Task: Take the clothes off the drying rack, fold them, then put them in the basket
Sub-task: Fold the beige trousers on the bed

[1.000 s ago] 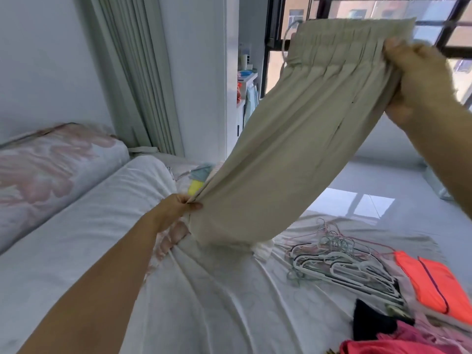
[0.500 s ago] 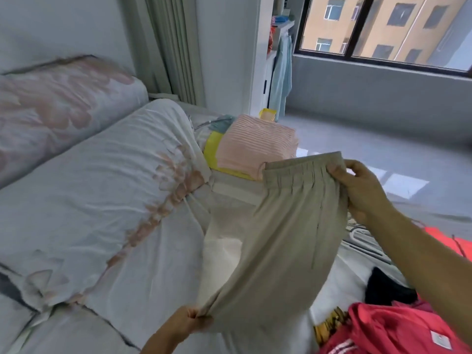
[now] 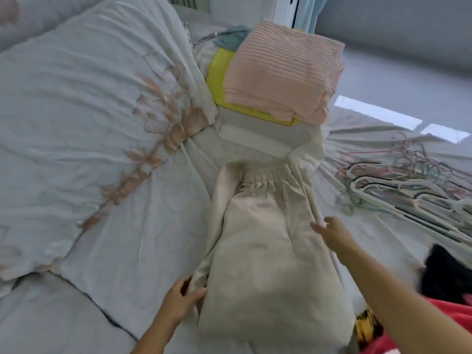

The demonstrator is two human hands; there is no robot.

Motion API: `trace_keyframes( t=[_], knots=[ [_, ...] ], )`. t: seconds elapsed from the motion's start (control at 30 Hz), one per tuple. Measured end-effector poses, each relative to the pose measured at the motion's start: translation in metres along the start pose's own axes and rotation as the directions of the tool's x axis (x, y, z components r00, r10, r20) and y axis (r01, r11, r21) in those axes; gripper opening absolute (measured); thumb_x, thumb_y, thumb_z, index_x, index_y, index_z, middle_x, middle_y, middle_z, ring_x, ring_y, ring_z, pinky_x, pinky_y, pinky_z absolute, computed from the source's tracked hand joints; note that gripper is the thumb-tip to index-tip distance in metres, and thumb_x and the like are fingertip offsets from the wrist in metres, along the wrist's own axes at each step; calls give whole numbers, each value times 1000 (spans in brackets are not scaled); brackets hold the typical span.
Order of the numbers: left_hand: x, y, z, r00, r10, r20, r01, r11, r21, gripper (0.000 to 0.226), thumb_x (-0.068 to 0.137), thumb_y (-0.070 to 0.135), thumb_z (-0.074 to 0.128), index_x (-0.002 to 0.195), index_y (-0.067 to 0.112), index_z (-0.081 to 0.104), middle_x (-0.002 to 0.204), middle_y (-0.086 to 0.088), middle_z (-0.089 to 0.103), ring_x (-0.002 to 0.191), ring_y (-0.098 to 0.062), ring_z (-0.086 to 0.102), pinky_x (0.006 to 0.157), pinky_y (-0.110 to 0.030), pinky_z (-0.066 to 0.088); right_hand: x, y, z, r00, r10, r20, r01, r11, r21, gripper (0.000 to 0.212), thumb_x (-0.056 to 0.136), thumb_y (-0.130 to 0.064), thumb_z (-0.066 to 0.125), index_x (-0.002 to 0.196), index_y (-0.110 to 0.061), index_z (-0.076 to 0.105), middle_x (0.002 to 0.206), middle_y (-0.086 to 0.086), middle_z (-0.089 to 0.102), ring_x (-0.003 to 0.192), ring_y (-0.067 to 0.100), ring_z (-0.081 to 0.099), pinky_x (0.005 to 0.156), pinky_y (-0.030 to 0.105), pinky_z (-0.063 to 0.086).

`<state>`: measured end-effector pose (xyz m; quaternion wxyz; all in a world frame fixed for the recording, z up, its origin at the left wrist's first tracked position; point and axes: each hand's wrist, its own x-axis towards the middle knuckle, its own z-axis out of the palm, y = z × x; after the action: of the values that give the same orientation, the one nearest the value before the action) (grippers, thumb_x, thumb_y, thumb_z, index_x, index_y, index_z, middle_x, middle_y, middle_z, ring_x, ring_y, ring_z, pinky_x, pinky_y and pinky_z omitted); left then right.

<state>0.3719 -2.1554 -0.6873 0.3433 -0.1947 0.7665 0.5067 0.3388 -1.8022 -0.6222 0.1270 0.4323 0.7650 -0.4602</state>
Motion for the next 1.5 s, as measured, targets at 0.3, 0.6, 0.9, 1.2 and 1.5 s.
trace_keyframes(
  t=[0.3,0.6,0.9,1.2,1.5],
  knots=[
    [12,-1,23,993,-113,-18,111,990,-91,120,25,60,86,126,10,44,122,-8,54,103,-22,54,89,-34,46,-10,147,36,965,231,-127,-243,966,-87,70,75,-51,68,122,-3,51,123,18,50,112,37,48,95,50,44],
    [-11,0,22,991,-90,96,112,960,-255,75,55,38,87,118,11,59,101,-2,69,95,-21,65,86,-33,50,-41,147,-5,923,280,264,-346,905,247,34,79,-15,73,101,8,64,89,24,70,82,37,67,72,42,55],
    [-79,-11,-8,973,-134,188,198,903,-381,75,47,27,92,109,-1,60,102,-17,70,97,-33,65,77,-36,49,-105,135,-42,877,151,457,-308,905,293,52,62,-15,85,104,6,63,90,19,72,81,33,69,70,36,54],
    [-10,86,-11,989,-138,51,139,764,-630,10,90,6,52,81,8,56,75,-10,57,58,-20,54,39,-18,43,-37,63,-50,931,106,349,-350,534,770,20,95,-3,45,102,-2,64,73,14,68,49,12,64,42,16,50],
    [93,155,4,991,-120,58,120,621,-774,19,96,26,49,104,10,55,92,-11,67,80,-21,64,64,-30,57,68,-10,-17,939,137,316,-337,553,762,22,97,-14,43,115,-5,53,72,5,72,59,10,68,51,16,52]
  ],
)
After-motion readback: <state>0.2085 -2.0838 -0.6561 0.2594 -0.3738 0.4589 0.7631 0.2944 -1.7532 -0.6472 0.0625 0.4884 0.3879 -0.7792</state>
